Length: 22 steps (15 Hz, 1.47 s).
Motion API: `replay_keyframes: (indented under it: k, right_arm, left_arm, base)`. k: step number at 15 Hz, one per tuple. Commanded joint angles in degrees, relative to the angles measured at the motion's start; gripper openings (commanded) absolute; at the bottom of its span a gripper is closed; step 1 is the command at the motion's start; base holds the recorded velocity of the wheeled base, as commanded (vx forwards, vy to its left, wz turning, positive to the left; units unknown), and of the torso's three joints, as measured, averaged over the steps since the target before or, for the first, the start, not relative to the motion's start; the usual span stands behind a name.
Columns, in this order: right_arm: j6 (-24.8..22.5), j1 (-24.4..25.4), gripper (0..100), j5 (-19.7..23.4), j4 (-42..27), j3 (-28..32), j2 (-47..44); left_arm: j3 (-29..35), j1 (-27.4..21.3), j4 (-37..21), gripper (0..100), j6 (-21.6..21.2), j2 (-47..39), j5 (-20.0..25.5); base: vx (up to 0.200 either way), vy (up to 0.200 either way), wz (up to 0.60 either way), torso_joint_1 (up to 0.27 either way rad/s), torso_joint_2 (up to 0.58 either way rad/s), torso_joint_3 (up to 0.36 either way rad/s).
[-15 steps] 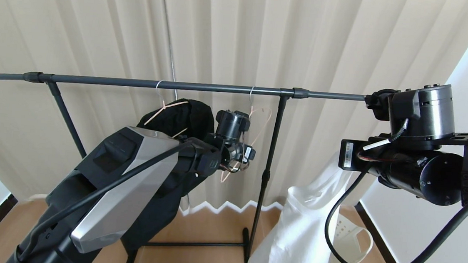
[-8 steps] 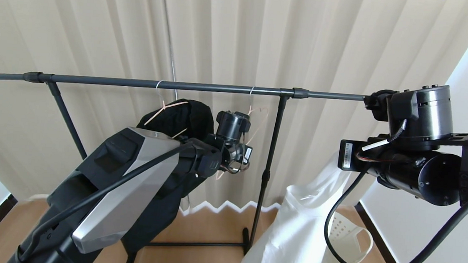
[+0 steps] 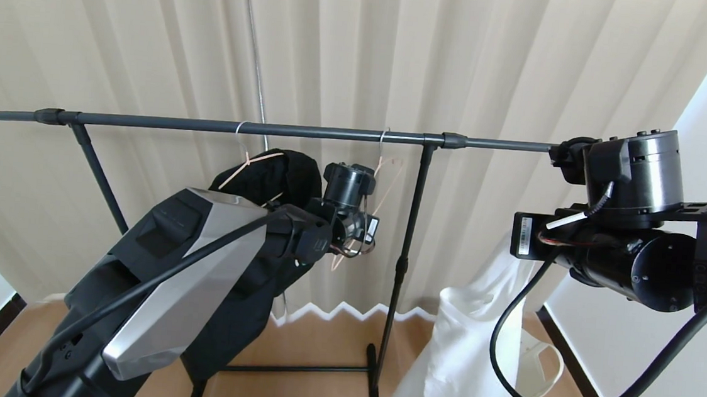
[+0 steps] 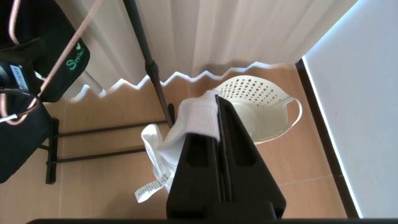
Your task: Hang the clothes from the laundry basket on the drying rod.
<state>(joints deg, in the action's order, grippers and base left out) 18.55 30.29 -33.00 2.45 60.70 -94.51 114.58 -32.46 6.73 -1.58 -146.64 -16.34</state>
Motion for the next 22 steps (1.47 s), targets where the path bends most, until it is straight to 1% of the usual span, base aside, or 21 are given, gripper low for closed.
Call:
replay_keyframes:
  k: [1, 11, 12, 13, 17, 20, 21, 22]
  right_arm:
    - [0.08, 0.03, 0, 0.04, 0.01, 0.04, 0.03]
    - [0.08, 0.03, 0, -0.05, 0.01, 0.12, 0.12]
    - [-0.01, 0.03, 0, 0.04, 0.01, 0.04, 0.12]
    - [-0.01, 0.03, 0, 0.04, 0.01, 0.04, 0.12]
    - [-0.01, 0.03, 0, -0.05, 0.01, 0.12, 0.29]
    - [-0.01, 0.03, 0, -0.05, 0.01, 0.12, 0.38]
    - [-0.01, 0.03, 0, 0.04, 0.01, 0.12, 0.38]
    - [-0.01, 0.03, 0, -0.05, 0.01, 0.04, 0.38]
  left_arm:
    - [0.01, 0.03, 0.04, 0, 0.09, 0.65, -0.01]
    - [0.01, -0.41, -0.14, 0, 0.79, 5.58, -0.01]
    - [-0.76, -0.5, -0.14, 0, 0.79, 6.1, -0.01]
    - [-2.26, -0.58, -0.14, 0, 0.79, 7.16, 0.08]
    - [-11.84, -0.58, 0.74, 0, 0.79, 14.01, 0.43]
    - [-24.32, -0.58, 7.77, 0, 0.35, 20.08, 0.6]
    - [-25.72, -0.58, 8.56, 0, 0.35, 20.78, 0.6]
    - [-30.82, -0.58, 11.02, 0, 0.35, 23.68, 0.69]
  base:
    - [0.0, 0.0, 0.0, 0.0, 0.0, 0.0]
    - [0.0, 0.0, 0.0, 0.0, 0.0, 0.0]
    - [0.0, 0.0, 0.0, 0.0, 0.0, 0.0]
    - [0.0, 0.0, 0.0, 0.0, 0.0, 0.0]
    - [0.0, 0.0, 0.0, 0.0, 0.0, 0.0]
    - [0.0, 0.0, 0.0, 0.0, 0.0, 0.0]
    - [0.0, 0.0, 0.0, 0.0, 0.0, 0.0]
    - [0.0, 0.0, 0.0, 0.0, 0.0, 0.0]
